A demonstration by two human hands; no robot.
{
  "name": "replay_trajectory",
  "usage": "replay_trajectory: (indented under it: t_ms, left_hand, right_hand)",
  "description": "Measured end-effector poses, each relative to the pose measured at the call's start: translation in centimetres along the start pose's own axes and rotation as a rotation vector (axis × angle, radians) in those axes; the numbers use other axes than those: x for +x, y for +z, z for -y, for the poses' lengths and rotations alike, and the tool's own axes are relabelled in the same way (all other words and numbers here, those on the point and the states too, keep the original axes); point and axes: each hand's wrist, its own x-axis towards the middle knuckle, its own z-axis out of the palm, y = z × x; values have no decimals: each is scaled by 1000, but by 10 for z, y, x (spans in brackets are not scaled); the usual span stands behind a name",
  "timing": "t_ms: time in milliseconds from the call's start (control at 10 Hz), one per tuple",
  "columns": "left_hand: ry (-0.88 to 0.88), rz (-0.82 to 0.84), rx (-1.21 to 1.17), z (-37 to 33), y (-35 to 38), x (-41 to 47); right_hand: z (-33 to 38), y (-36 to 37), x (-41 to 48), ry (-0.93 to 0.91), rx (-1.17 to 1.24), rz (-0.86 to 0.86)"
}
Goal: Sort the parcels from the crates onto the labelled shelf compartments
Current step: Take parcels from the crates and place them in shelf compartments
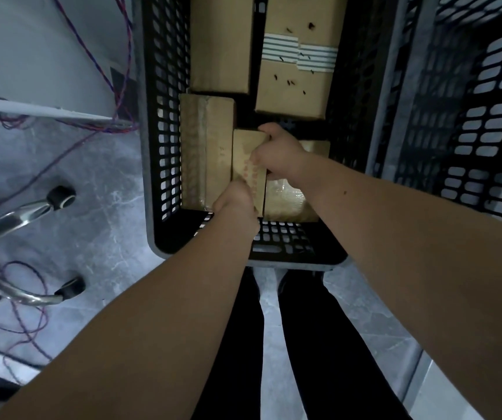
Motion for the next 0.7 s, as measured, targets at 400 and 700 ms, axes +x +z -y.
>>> replay_trajectory:
  t_ms: [400, 700]
  left_hand:
    - [-81, 44, -96, 3, -7, -15]
    - [-56, 83, -34, 6, -6, -18]
  right_hand:
    - [19, -11, -9, 23, 29, 12]
    - [12, -12, -19, -73, 113, -44]
